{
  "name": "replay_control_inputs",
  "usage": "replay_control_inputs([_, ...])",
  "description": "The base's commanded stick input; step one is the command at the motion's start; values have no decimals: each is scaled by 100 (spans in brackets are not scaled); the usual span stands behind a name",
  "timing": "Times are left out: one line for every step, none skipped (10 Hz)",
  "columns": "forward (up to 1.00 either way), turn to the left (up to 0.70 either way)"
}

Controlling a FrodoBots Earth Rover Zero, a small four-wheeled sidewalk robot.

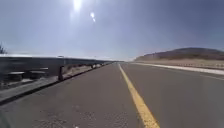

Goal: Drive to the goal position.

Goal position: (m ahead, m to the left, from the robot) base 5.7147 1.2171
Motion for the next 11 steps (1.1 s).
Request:
replay_control_inputs([85,0])
replay_control_inputs([85,0])
replay_control_inputs([85,0])
replay_control_inputs([85,0])
replay_control_inputs([85,0])
replay_control_inputs([85,0])
replay_control_inputs([85,0])
replay_control_inputs([85,0])
replay_control_inputs([85,0])
replay_control_inputs([85,0])
replay_control_inputs([85,0])
